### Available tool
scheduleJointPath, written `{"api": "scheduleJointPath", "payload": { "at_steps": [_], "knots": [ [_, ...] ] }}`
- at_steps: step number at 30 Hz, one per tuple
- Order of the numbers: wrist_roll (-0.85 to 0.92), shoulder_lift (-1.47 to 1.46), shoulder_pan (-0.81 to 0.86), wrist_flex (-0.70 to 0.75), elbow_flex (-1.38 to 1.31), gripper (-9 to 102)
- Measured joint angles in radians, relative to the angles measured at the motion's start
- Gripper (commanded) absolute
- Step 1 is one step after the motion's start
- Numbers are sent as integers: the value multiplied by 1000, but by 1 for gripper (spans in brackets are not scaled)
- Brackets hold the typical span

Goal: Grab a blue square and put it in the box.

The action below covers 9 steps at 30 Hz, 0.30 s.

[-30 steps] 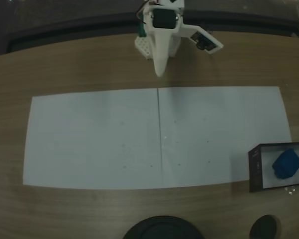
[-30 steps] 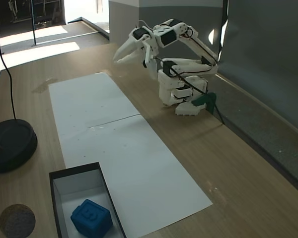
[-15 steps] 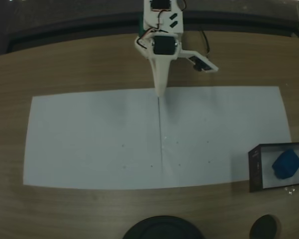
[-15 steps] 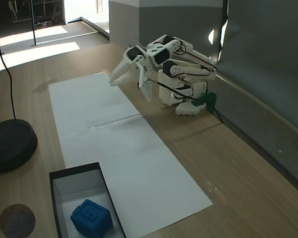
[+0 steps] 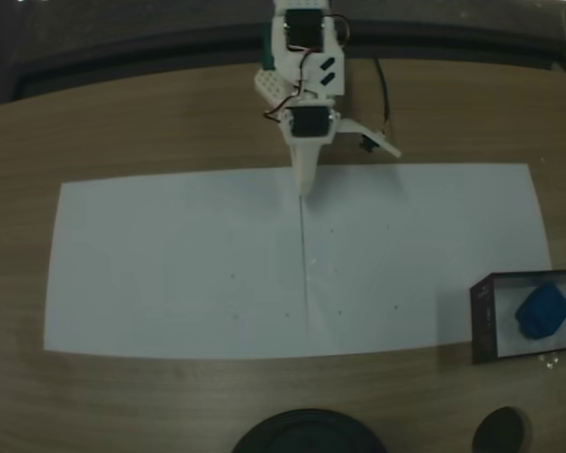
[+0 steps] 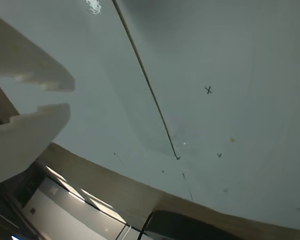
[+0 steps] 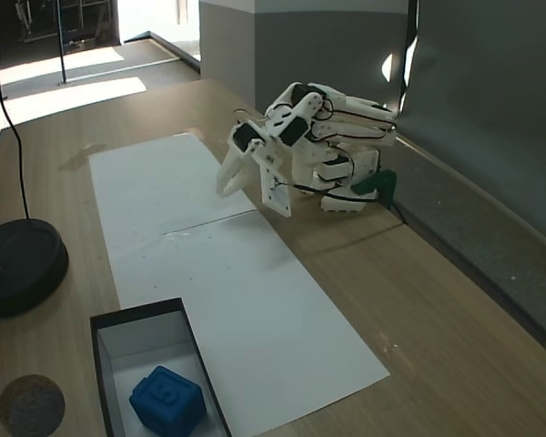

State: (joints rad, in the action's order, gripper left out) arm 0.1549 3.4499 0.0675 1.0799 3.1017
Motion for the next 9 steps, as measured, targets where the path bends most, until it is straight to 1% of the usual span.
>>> {"api": "scheduleJointPath", "payload": {
  "at_steps": [4, 9],
  "knots": [
    [3, 0, 0, 184, -38, 0],
    [2, 0, 0, 195, -46, 0]
  ]
}}
